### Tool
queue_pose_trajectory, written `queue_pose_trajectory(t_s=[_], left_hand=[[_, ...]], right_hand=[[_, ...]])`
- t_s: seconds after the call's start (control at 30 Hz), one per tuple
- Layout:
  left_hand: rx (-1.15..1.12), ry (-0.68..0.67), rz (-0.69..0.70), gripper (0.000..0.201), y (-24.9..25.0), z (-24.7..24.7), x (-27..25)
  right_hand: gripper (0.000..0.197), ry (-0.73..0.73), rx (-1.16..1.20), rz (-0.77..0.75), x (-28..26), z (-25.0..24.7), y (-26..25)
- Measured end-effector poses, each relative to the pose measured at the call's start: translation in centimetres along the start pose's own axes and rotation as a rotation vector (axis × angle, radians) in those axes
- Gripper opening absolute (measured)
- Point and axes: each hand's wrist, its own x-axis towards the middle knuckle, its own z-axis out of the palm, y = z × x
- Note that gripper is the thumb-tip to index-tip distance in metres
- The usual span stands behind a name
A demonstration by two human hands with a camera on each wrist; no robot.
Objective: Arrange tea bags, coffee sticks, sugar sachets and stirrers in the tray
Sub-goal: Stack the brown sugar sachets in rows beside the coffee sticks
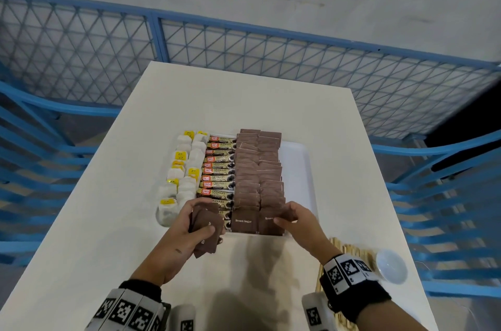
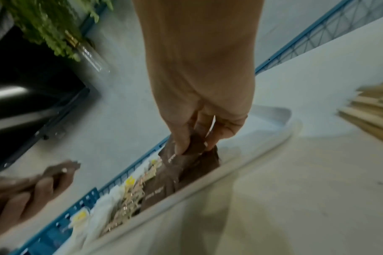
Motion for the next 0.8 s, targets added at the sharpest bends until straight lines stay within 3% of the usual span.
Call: queue_pose_trajectory(t_s=[0.23, 0.43, 0.5, 0.6, 0.7, 0.8], left_hand=[[0.067, 0.008, 0.002, 0.044, 0.0, 0.1, -0.1], [0.101, 0.023, 0.015, 0.039, 0.6, 0.7, -0.5], [0.113, 0.037, -0.003, 0.039, 0.6, 1.1, -0.5], [0.140, 0.040, -0.044, 0.038, 0.5, 1.5, -0.4], [0.140, 0.036, -0.054, 0.036, 0.7, 1.7, -0.6], [0.141, 0.041, -0.038, 0.033, 1.0, 1.9, -0.7]], right_hand=[[0.017, 0.023, -0.407, -0.157, 0.5, 1.1, 1.0], [0.041, 0.146, -0.499, -0.304, 0.4, 1.4, 0.9], [0.034, 0.141, -0.406, -0.360, -0.1, 1.9, -0.6], [0.013, -0.007, -0.194, -0.369, -1.3, 2.4, -3.8], [0.007, -0.302, -0.039, -0.293, -2.5, 2.8, -6.4], [0.007, -0.460, 0.042, -0.266, -2.7, 3.1, -7.2]])
